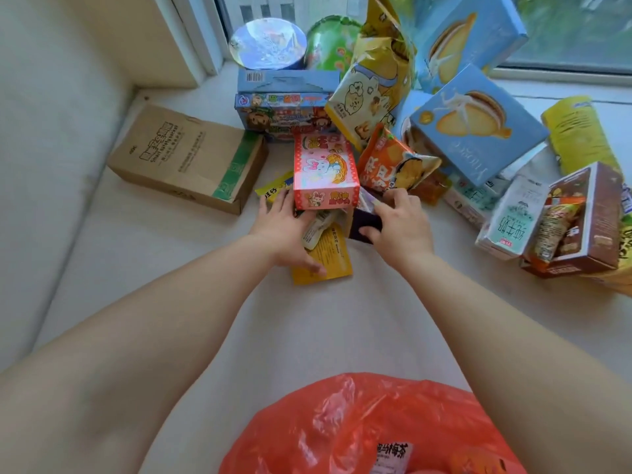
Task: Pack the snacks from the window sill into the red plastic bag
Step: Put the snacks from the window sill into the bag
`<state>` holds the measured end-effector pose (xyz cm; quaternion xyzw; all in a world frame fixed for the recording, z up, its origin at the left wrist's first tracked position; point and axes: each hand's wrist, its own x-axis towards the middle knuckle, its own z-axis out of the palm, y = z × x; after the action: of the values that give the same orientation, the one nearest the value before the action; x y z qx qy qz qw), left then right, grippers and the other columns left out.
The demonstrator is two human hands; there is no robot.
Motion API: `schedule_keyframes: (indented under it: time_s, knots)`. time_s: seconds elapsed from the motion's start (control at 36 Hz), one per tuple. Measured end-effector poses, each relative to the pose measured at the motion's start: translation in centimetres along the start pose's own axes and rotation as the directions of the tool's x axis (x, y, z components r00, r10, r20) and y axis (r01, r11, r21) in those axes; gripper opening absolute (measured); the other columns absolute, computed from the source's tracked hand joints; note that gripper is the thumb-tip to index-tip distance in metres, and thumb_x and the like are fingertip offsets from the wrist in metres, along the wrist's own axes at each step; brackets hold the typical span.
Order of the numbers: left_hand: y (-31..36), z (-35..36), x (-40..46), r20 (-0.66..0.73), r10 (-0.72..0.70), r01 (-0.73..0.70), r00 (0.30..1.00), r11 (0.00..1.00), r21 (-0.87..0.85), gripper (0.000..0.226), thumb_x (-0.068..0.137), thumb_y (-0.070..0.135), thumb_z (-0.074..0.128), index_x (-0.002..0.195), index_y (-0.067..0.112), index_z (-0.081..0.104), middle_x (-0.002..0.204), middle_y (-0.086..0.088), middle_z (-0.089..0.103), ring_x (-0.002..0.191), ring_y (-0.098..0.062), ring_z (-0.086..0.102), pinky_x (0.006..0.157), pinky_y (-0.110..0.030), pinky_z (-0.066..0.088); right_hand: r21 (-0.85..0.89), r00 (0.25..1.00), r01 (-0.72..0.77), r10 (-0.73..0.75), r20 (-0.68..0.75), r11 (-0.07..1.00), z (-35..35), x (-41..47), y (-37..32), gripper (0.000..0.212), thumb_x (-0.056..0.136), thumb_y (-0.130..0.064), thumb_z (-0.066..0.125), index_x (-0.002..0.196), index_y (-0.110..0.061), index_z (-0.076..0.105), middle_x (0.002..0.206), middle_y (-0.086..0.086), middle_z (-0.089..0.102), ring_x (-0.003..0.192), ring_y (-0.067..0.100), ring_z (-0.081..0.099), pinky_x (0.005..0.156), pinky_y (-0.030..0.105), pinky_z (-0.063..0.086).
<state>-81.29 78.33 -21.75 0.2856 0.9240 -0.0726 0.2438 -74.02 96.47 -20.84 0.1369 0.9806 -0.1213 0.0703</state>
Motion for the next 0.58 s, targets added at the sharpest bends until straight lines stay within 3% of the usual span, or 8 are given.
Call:
schedule_keyframes:
  time_s: [0.11, 0.22, 0.39, 0.58]
  knots:
    - [0.4, 0.7, -0.1, 0.014, 0.006, -0.007, 1.000, 0.999, 0.044, 0.132, 0.048, 0.081, 0.067, 0.149, 0.036, -0.005, 0.158, -0.012, -0.007, 0.145, -0.034, -0.010, 0.114, -0.063, 0.006, 0.073, 0.996, -0.092, 0.090, 0.026, 0.993, 0.9, 0.9, -0.9, 0.057, 0.082, -0.034, 0.069, 0.129, -0.013, 0.044, 0.134, 0.009, 0.041, 0.118, 0.029, 0.043, 0.093, 0.038, 0.041]
    - [1.4, 1.5, -1.0, -0.017, 0.018, -0.016, 1.000, 0.997, 0.070, 0.133, 0.047, 0.077, 0.072, 0.149, 0.036, -0.002, 0.157, -0.013, -0.008, 0.144, -0.037, -0.010, 0.110, -0.064, 0.018, 0.129, 0.981, -0.189, 0.182, 0.063, 0.973, 1.7, 0.9, -1.4, 0.083, 0.078, -0.035, 0.073, 0.144, -0.014, 0.027, 0.138, 0.008, 0.042, 0.127, 0.026, 0.039, 0.100, 0.037, 0.040]
    - [2.7, 2.7, -2.3, -0.001, 0.023, -0.023, 1.000, 1.000, 0.020, 0.126, 0.055, 0.074, 0.069, 0.149, 0.036, -0.006, 0.156, -0.017, -0.017, 0.143, -0.039, -0.017, 0.109, -0.060, 0.025, 0.018, 0.973, -0.218, 0.216, 0.079, 0.976, 2.5, -1.4, -1.1, 0.066, 0.078, -0.041, 0.068, 0.131, -0.012, 0.041, 0.128, 0.009, 0.044, 0.121, 0.027, 0.040, 0.094, 0.037, 0.040]
    - [3.1, 4.3, -5.0, -0.056, 0.037, -0.039, 0.998, 0.998, -0.039, 0.091, 0.069, 0.059, 0.062, 0.145, 0.039, 0.017, 0.157, -0.016, -0.010, 0.144, -0.036, -0.010, 0.109, -0.056, 0.027, -0.031, 0.975, -0.153, 0.156, 0.159, 0.988, 2.2, -5.3, 0.2, 0.058, 0.078, -0.039, 0.065, 0.125, -0.012, 0.043, 0.126, 0.007, 0.044, 0.119, 0.027, 0.040, 0.090, 0.037, 0.040]
